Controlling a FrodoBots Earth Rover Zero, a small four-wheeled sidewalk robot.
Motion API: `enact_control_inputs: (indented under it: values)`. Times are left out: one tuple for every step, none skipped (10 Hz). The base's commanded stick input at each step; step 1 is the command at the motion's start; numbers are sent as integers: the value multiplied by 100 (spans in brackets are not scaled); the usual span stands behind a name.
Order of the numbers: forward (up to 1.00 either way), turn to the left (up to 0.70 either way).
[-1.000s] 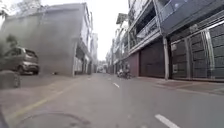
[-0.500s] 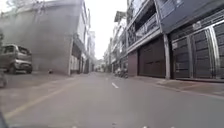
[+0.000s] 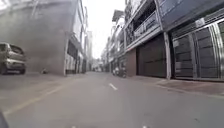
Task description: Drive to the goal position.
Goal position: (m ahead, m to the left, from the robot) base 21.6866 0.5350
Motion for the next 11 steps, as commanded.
enact_control_inputs:
  values:
    - [85,-7]
    - [85,-5]
    - [85,-4]
    - [85,-2]
    - [85,-1]
    - [85,0]
    - [85,0]
    - [85,0]
    - [85,0]
    - [85,0]
    - [85,0]
